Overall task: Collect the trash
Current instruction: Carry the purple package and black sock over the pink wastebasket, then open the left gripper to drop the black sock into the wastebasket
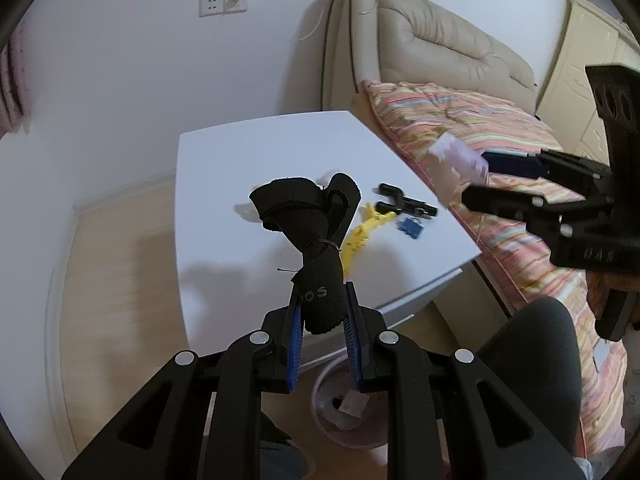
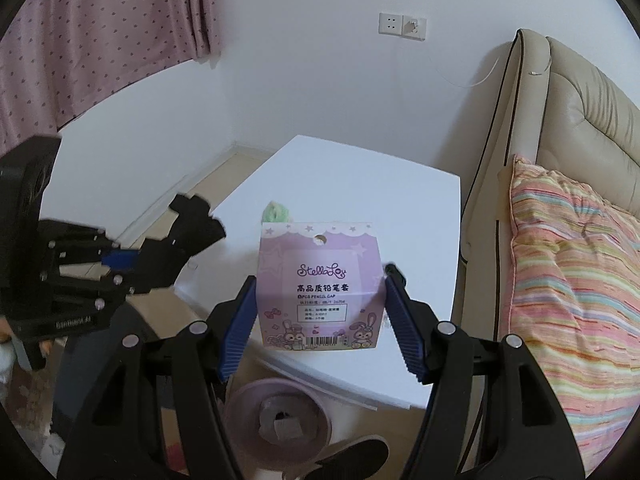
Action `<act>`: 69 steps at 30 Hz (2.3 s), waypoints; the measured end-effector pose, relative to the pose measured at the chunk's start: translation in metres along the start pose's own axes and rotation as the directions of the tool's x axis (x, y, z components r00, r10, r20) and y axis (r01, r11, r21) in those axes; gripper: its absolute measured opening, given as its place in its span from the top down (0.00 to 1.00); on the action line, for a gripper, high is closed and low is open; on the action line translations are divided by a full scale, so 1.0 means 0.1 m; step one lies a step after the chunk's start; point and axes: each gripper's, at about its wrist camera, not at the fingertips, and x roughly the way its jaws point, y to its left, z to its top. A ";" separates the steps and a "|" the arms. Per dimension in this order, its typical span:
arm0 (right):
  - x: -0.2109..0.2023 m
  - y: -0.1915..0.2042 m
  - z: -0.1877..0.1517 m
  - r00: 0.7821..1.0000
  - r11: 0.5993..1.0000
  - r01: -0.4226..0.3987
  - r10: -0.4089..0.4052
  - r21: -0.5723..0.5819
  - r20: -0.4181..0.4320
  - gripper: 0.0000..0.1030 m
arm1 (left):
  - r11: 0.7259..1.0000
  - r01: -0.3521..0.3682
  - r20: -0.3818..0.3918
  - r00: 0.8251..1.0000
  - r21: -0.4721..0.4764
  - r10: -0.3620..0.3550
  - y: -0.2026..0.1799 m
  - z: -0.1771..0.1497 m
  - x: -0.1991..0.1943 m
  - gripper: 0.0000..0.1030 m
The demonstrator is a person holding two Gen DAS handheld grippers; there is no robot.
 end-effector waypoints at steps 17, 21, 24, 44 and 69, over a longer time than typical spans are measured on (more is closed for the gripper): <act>-0.17 0.33 -0.86 0.994 0.999 -0.045 0.044 0.000 -0.095 0.39 | 1.000 0.014 -0.039 0.999 0.009 -0.014 -0.16 -0.41 -0.08 0.81; -0.11 0.40 -1.00 0.989 0.997 -0.073 0.072 0.001 -0.128 0.39 | 1.000 0.020 -0.050 0.999 0.009 -0.020 -0.18 -0.51 -0.09 0.81; -0.03 0.45 -1.09 0.985 0.996 -0.090 0.090 0.005 -0.151 0.39 | 1.000 0.025 -0.052 0.998 0.003 -0.024 -0.19 -0.56 -0.11 0.81; 0.15 0.37 -1.16 0.979 0.995 -0.076 0.085 0.059 -0.186 0.06 | 0.998 0.055 -0.071 0.996 0.024 -0.053 -0.23 -0.61 -0.10 0.81; -0.30 -0.20 -1.14 0.992 0.982 0.040 -0.016 0.185 -0.127 0.04 | 0.980 0.126 -0.148 0.984 0.155 -0.103 -0.72 -0.62 0.11 0.81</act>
